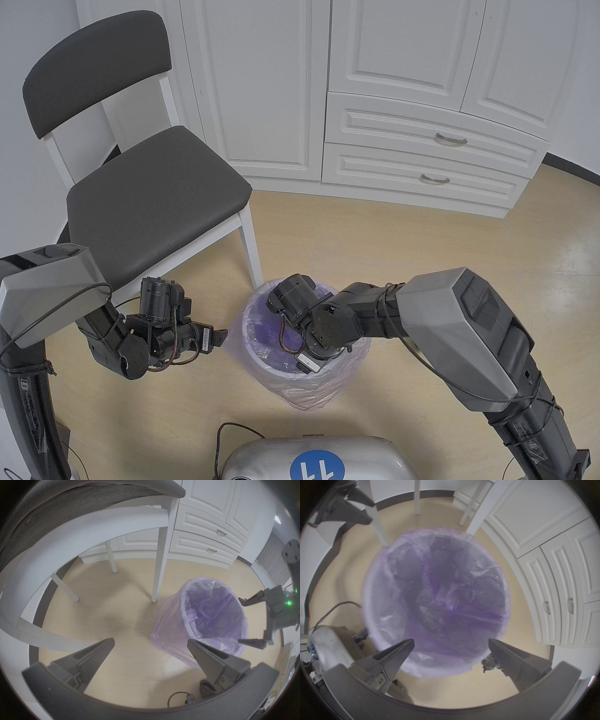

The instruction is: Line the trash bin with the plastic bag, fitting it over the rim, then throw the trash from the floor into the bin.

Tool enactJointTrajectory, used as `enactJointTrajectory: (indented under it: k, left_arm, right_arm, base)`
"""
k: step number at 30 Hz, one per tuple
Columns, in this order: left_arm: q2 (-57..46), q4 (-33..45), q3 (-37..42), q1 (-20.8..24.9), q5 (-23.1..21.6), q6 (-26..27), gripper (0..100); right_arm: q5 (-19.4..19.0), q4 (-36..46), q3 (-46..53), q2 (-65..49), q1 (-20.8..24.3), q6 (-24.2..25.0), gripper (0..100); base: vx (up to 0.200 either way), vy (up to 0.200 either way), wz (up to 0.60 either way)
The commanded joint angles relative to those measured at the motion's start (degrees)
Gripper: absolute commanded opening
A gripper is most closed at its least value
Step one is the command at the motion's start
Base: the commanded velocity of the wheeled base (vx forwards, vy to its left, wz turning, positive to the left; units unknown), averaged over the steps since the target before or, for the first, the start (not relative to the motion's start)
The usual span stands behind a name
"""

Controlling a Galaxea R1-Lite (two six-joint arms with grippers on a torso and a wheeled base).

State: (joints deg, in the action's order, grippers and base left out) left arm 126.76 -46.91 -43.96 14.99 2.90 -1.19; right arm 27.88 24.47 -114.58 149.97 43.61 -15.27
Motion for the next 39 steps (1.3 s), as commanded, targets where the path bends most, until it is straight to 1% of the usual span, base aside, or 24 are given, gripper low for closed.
enactJointTrajectory:
  k: [1,7,12,13,14,15,16,18,20,27,34,39]
  left_arm:
    - [-0.55,-0.02,0.19,0.03,-0.18,-0.04,100]
    - [-0.63,-0.11,0.28,-0.32,-0.26,-0.04,100]
    - [-0.63,-0.11,0.19,-0.40,-0.26,-0.04,100]
    - [-0.55,-0.11,0.19,-0.40,-0.26,-0.04,100]
    - [-0.55,-0.11,0.19,-0.40,-0.26,-0.04,100]
    - [-0.55,-0.11,0.19,-0.40,-0.26,-0.04,100]
    - [-0.55,-0.11,0.10,-0.40,-0.26,-0.04,100]
    - [-0.55,-0.11,0.10,-0.40,-0.26,-0.04,100]
    - [-0.55,-0.11,0.01,-0.40,-0.26,-0.12,100]
    - [-0.28,-0.11,-0.07,-0.40,-0.26,-0.12,100]
    - [-0.20,-0.29,-0.16,-0.40,-0.26,-0.12,100]
    - [0.33,-2.57,0.19,-0.40,-0.18,-0.12,100]
  right_arm:
    - [-3.71,5.24,0.50,-4.95,2.27,1.65,100]
    - [-4.15,5.50,1.46,-5.56,3.68,1.65,100]
    - [-2.92,2.08,-0.01,-2.93,3.68,1.74,100]
    - [-2.13,-1.44,-0.01,-1.52,3.06,1.48,100]
    - [-2.13,-1.44,-0.01,-1.52,3.06,1.48,100]
    - [-1.34,-7.86,-0.01,0.24,2.71,1.30,100]
    - [-0.99,-12.16,-0.01,1.82,2.27,1.12,100]
    - [-0.72,-16.12,-0.01,3.40,1.57,0.77,100]
    - [-0.63,-18.14,-0.01,4.37,0.95,0.60,100]
    - [1.04,-20.95,-0.01,5.07,-0.45,0.68,100]
    - [1.56,-25.87,-0.01,6.39,-2.39,-0.55,100]
    - [1.83,-25.78,-0.01,7.44,-1.95,-0.72,100]
  base:
    - [0.000,0.000,0.00]
    - [0.000,0.000,0.00]
    - [0.000,0.000,0.00]
    - [0.000,0.000,0.00]
    - [0.000,0.000,0.00]
    - [0.000,0.000,0.00]
    - [0.000,0.000,0.00]
    - [0.000,0.000,0.00]
    - [0.000,0.000,0.00]
    - [0.000,0.000,0.00]
    - [0.000,0.000,0.00]
    - [0.000,0.000,0.00]
